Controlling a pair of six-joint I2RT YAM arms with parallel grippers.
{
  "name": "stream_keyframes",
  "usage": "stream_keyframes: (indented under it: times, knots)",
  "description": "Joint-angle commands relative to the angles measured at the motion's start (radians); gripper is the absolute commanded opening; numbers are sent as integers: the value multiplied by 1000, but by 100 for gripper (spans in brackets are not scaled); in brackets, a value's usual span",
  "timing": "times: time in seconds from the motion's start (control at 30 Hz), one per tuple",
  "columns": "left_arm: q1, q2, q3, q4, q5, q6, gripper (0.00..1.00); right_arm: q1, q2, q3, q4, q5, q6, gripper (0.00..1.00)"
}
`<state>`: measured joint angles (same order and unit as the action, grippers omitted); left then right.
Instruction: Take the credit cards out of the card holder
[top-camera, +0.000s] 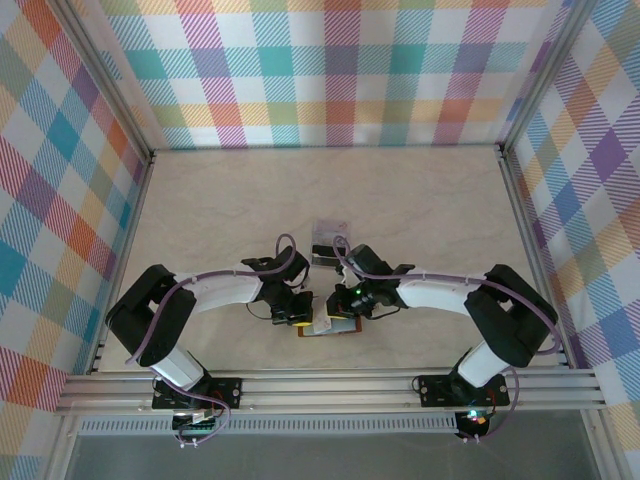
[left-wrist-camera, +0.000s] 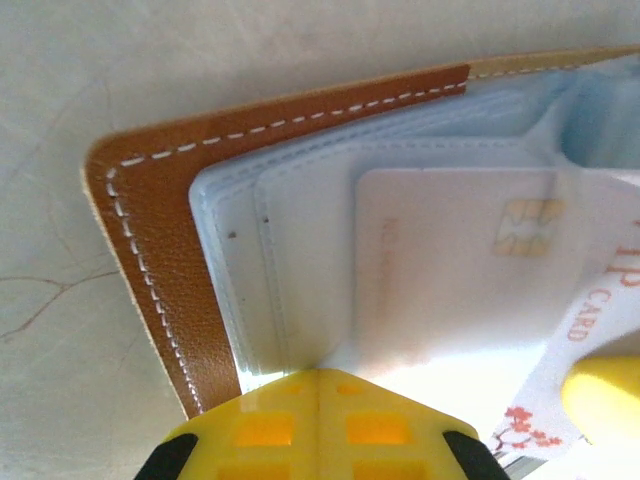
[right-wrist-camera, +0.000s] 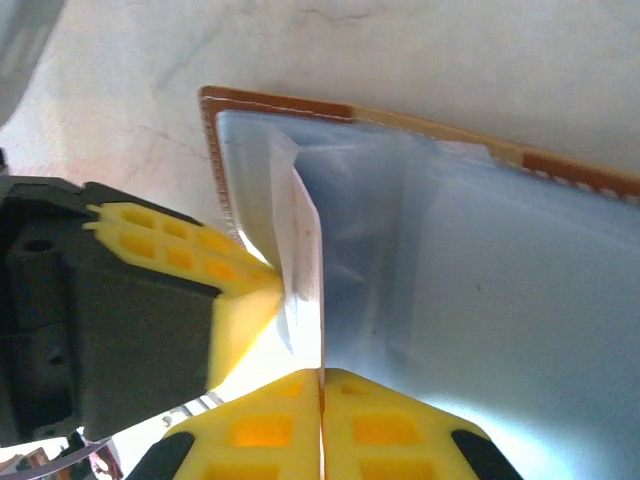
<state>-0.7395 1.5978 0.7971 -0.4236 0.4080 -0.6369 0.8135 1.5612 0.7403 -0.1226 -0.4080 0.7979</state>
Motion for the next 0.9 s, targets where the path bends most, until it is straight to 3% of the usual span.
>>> stream_keyframes:
  times: [0.0, 0.17, 0.5, 0.73, 0.87]
  knots:
    - [-5, 27, -18, -111, -130, -16, 0, -16, -59, 18, -158, 88, -56, 8]
    - [-5, -4, 20, -151, -146, -8, 1, -35, -112, 69, -334, 172, -126, 6]
    - [-6, -125, 100, -211, -226, -18, 4, -62, -178, 186, -419, 179, -255, 0]
    - [21, -167, 65, -213, -246, -21, 4, -79, -91, 374, -502, 212, -539, 0]
    - [56, -206, 0, -170, -227, -26, 5, -80, -34, 471, -525, 221, -793, 0]
